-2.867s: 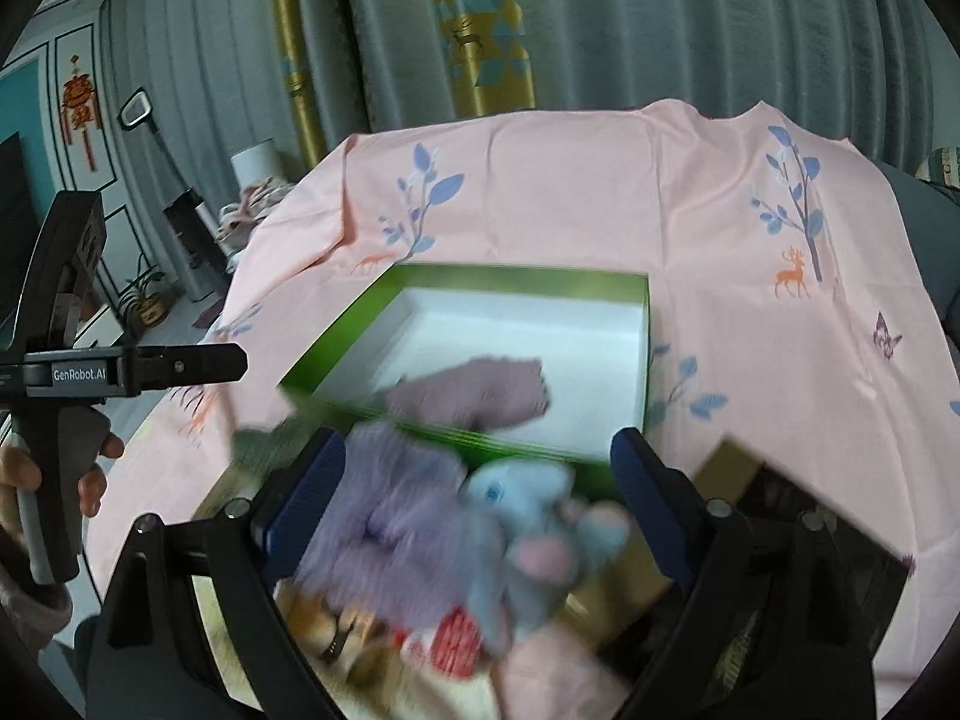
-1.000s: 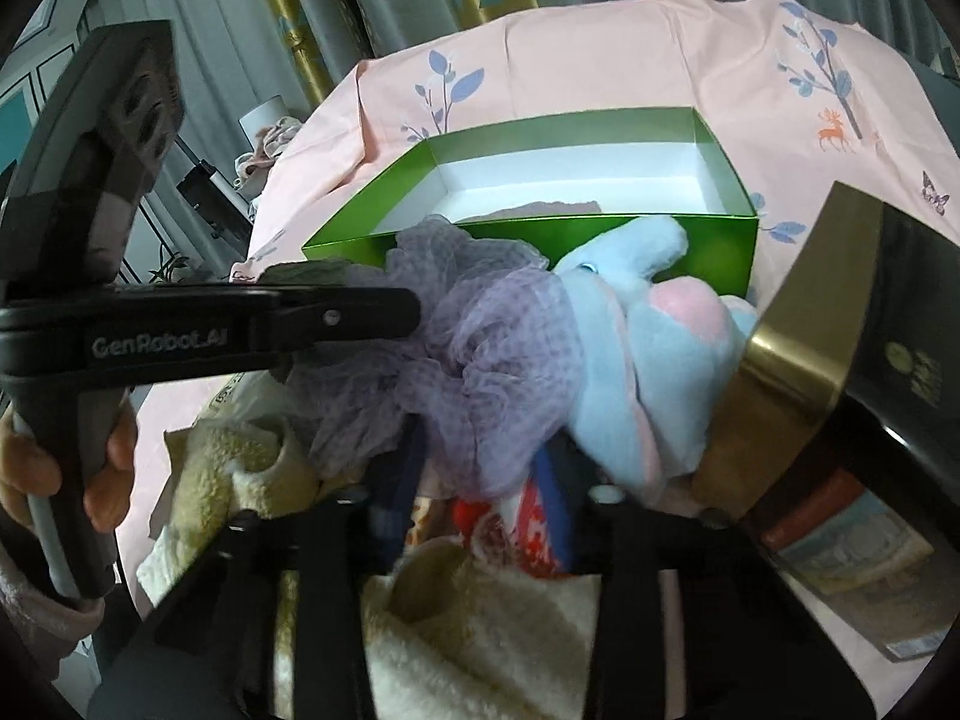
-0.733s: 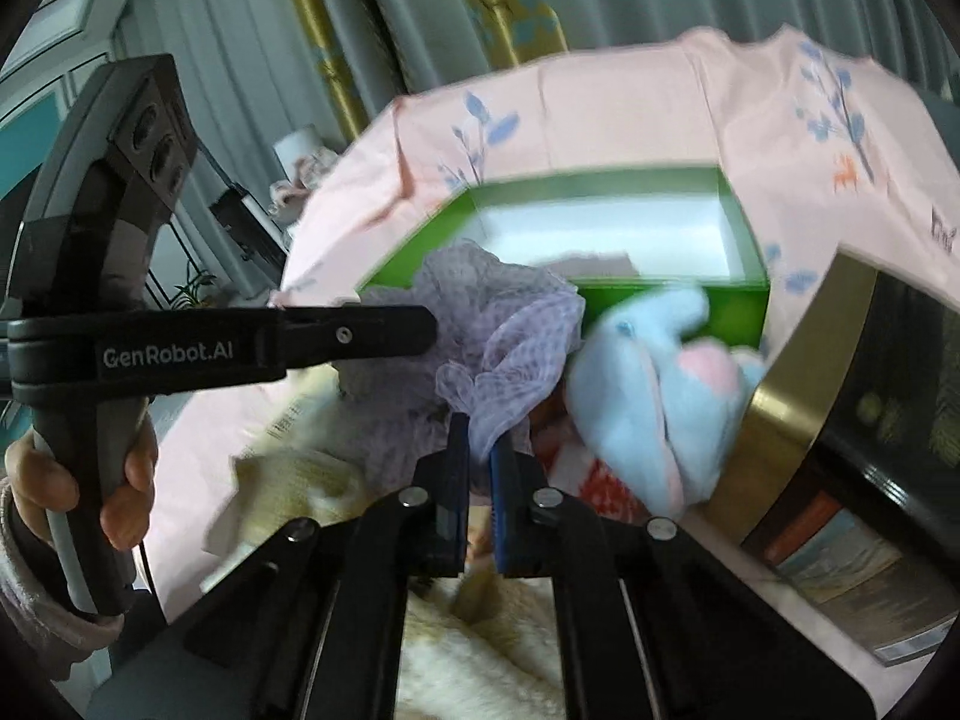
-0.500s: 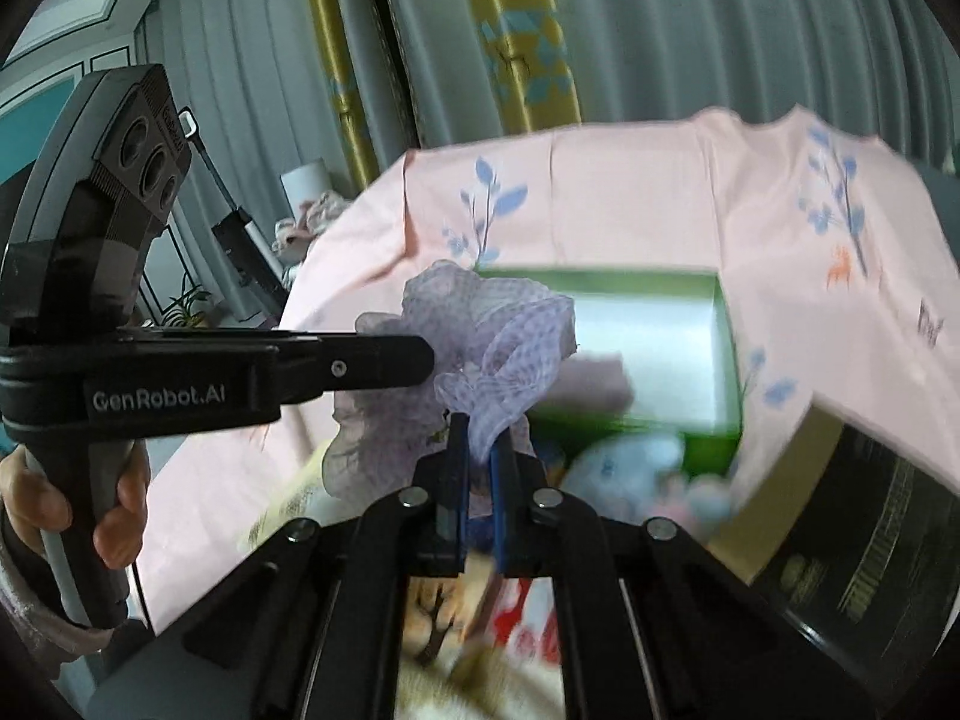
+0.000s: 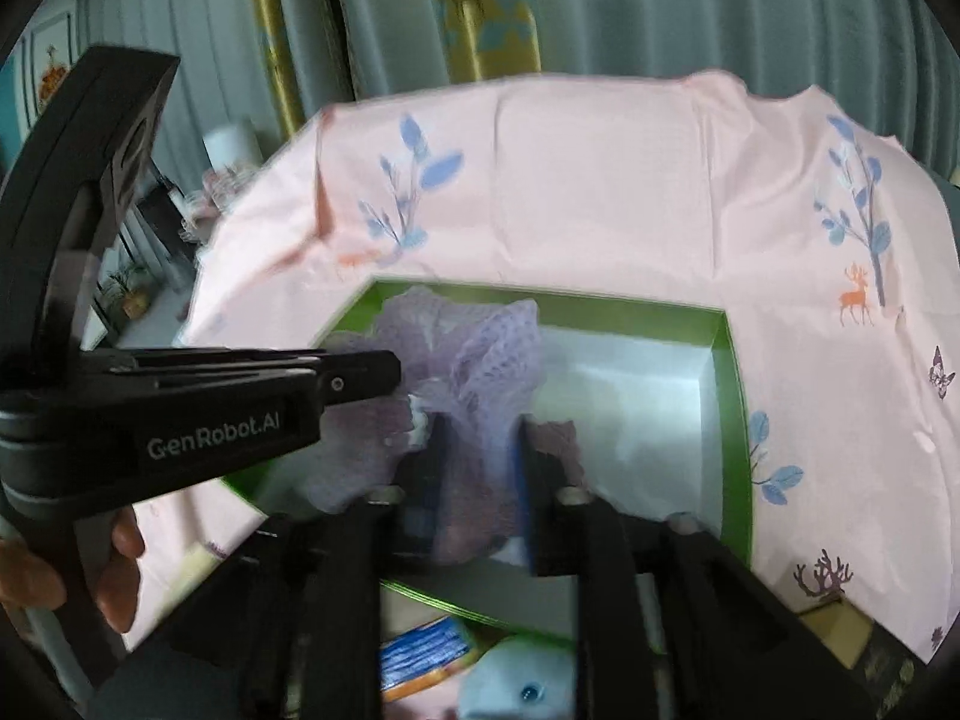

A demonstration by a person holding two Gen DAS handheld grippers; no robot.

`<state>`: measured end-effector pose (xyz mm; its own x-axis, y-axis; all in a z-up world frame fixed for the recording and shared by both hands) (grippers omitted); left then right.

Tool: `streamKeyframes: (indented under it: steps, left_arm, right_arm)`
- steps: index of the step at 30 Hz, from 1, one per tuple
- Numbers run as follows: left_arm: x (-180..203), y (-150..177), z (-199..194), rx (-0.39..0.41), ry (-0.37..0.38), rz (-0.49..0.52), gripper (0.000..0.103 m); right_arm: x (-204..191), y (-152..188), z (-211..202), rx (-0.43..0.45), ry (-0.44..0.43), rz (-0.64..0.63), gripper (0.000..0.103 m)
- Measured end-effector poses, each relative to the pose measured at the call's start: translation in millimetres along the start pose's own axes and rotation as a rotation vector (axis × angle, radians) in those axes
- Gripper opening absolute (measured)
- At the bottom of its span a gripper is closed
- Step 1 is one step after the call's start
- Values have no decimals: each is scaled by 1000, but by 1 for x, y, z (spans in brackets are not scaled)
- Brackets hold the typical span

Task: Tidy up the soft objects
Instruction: 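Carry the bath puff into the green box and open the right gripper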

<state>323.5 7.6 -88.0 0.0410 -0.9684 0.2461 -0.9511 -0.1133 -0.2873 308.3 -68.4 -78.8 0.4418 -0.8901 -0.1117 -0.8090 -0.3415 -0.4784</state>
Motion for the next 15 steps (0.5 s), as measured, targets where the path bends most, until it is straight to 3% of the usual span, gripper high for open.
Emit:
streamKeyframes:
  steps: [1, 5, 12, 15]
  left_arm:
    - [-6, 0, 5, -6, -19, -14, 86]
    - [-16, 4, 7, -5, -47, -17, 87]
    - [-25, 21, -22, 37, -60, -18, 88]
    - [-26, 38, -38, 57, -69, -13, 93]
  right_arm:
    - [3, 2, 5, -10, 11, 6, 66]
    - [6, 5, 0, 0, 1, 6, 64]
    - [3, 22, -42, 50, -18, 9, 80]
    - [-3, 39, -55, 52, -11, -1, 86]
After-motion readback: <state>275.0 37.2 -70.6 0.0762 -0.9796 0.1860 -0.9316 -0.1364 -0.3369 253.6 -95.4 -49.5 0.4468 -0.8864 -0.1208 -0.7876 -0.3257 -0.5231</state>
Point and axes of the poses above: each gripper's, at about its wrist camera, not at the fingertips, and z roughly the way its jaws point, x to its right, y to its underside, the point moved 10 cm from there along z, roughly the way its jaws point, and after that the axes turned 15 degrees about -x, right-handed, at the moved point
